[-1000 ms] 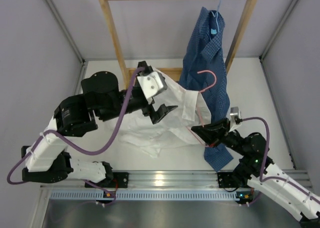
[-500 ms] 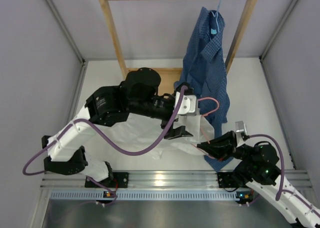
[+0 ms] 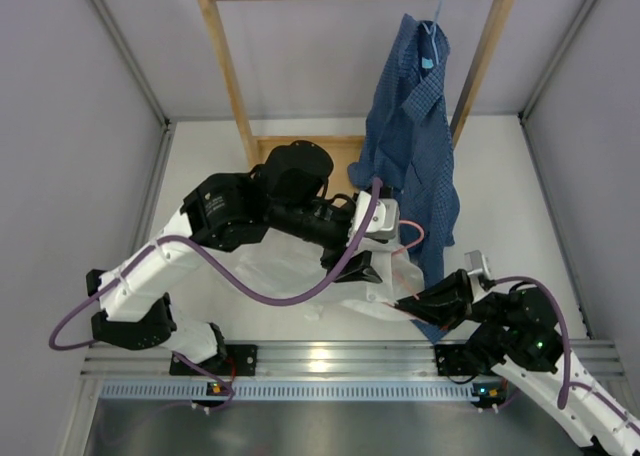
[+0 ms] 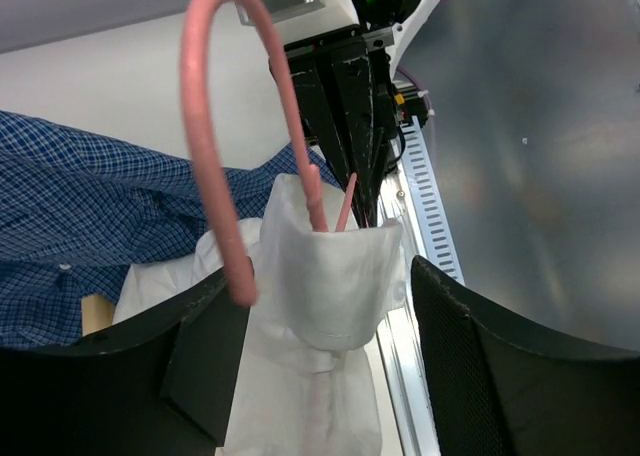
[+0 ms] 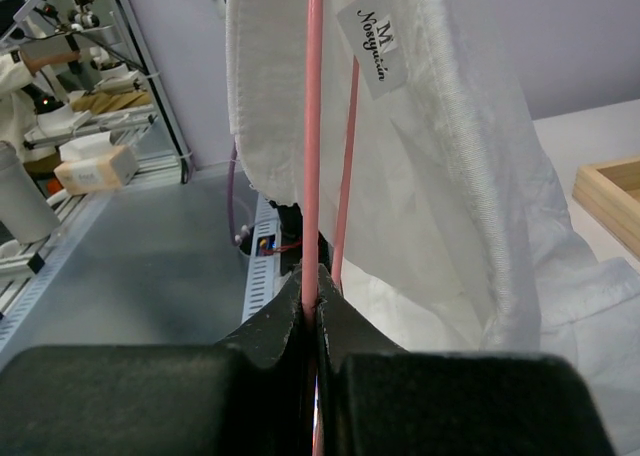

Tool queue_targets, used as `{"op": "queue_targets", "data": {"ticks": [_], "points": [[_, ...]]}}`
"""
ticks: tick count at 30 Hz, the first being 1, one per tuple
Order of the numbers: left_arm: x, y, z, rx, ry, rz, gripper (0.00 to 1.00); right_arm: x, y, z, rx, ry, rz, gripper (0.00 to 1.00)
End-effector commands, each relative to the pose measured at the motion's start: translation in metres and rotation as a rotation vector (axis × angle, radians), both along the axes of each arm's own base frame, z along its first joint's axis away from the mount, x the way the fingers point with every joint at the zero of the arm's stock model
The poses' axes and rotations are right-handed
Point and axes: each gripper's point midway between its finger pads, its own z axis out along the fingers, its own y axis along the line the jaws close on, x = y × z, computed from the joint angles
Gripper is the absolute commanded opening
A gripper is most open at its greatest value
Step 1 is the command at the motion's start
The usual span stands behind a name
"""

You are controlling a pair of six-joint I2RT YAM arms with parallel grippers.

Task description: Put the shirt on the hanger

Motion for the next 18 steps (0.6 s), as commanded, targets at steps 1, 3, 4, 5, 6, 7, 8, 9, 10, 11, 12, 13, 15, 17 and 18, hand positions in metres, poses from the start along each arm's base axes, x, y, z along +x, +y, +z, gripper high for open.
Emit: {"op": "queue_targets", "data": {"ticks": [1, 3, 4, 5, 6, 7, 8, 9, 10, 11, 12, 13, 15, 17, 18], "points": [[-0.006, 0.007, 0.000, -0.006, 0.040, -0.025, 0.68, -0.017, -0.009, 0.040, 0.080, -0.148, 0.036, 0.00], [-0.008, 0.007, -0.001, -0.004, 0.055, -0.034, 0.63, -0.018, -0.007, 0.040, 0.065, -0.149, 0.048, 0.00], [-0.010, 0.008, 0.000, -0.007, 0.066, -0.046, 0.61, -0.018, -0.007, 0.040, 0.062, -0.152, 0.051, 0.00], [-0.011, 0.008, 0.000, -0.010, 0.069, -0.053, 0.57, -0.020, -0.007, 0.042, 0.059, -0.156, 0.062, 0.00], [-0.013, 0.007, 0.000, -0.010, 0.075, -0.064, 0.57, -0.019, -0.006, 0.043, 0.057, -0.158, 0.065, 0.00], [-0.014, 0.007, -0.001, -0.007, 0.084, -0.072, 0.57, -0.020, -0.005, 0.043, 0.055, -0.158, 0.073, 0.00], [-0.015, 0.006, -0.001, -0.008, 0.088, -0.074, 0.57, -0.021, -0.005, 0.044, 0.053, -0.160, 0.080, 0.00], [-0.015, 0.005, -0.003, -0.003, 0.094, -0.079, 0.55, -0.020, -0.004, 0.045, 0.053, -0.163, 0.080, 0.00], [-0.015, 0.005, -0.004, 0.000, 0.095, -0.083, 0.53, -0.019, -0.004, 0.045, 0.051, -0.165, 0.079, 0.00], [-0.017, 0.005, -0.005, 0.002, 0.100, -0.092, 0.49, -0.019, -0.003, 0.047, 0.050, -0.167, 0.080, 0.00], [-0.018, 0.005, -0.005, 0.001, 0.101, -0.097, 0.46, -0.017, -0.002, 0.046, 0.041, -0.163, 0.081, 0.00], [-0.019, 0.007, -0.004, -0.004, 0.097, -0.103, 0.43, -0.017, -0.001, 0.045, 0.038, -0.166, 0.082, 0.00], [-0.022, 0.007, -0.004, -0.020, 0.098, -0.119, 0.42, -0.016, 0.001, 0.046, 0.029, -0.164, 0.087, 0.00], [-0.025, 0.011, 0.001, -0.047, 0.087, -0.131, 0.36, -0.016, 0.002, 0.049, 0.029, -0.170, 0.094, 0.00], [-0.026, 0.010, -0.001, -0.054, 0.085, -0.138, 0.26, -0.015, 0.003, 0.049, 0.024, -0.167, 0.094, 0.00]]}}
